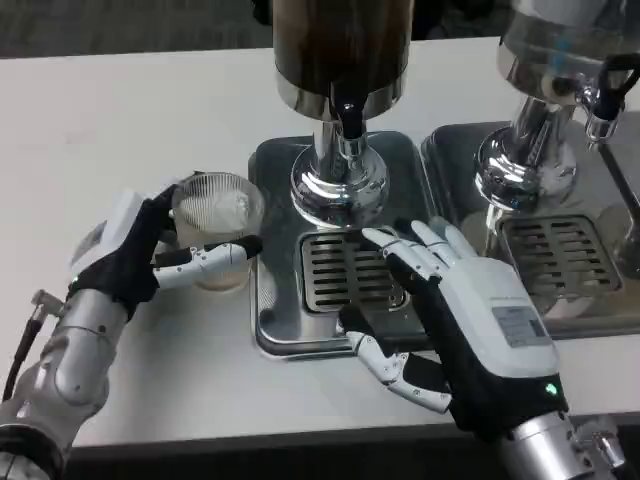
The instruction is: Grasp the cup under the faucet to collect the drink, then remove the cup.
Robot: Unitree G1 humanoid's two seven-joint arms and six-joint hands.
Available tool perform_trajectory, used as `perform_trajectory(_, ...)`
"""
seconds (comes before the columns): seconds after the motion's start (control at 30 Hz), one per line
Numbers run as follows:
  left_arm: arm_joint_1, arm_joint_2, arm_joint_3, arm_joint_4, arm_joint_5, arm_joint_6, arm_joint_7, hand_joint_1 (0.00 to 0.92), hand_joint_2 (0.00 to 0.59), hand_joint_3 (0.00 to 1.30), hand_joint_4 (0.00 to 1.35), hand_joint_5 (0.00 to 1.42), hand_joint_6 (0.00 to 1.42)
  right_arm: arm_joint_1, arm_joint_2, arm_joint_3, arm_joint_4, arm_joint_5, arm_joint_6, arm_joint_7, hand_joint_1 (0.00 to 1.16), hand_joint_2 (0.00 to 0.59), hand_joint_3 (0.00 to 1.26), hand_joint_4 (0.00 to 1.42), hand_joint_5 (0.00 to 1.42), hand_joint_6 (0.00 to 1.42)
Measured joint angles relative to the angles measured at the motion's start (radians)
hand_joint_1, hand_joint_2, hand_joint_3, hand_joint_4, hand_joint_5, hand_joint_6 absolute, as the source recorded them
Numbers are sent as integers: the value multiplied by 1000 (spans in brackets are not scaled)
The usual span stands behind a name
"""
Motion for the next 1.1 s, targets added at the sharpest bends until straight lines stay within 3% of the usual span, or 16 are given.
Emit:
perform_trajectory(0.23,-1,-23,13,0,-60,-1,-37,546,105,499,537,821,966,-1,-4,1,-23,3,0,26,388,443,264,277,118,17)
perform_trajectory(0.43,5,-43,53,0,-116,0,-79,675,3,679,767,1012,1236,-7,-4,2,-23,15,0,38,407,440,280,283,122,6)
perform_trajectory(0.6,25,-45,58,-7,-116,-24,-56,668,0,721,827,1054,1304,-11,-4,4,-21,22,0,39,413,442,281,290,122,4)
perform_trajectory(1.1,65,-18,39,-45,-63,-140,76,636,0,718,836,1036,1300,-39,-2,14,12,43,-9,38,423,443,281,294,122,10)
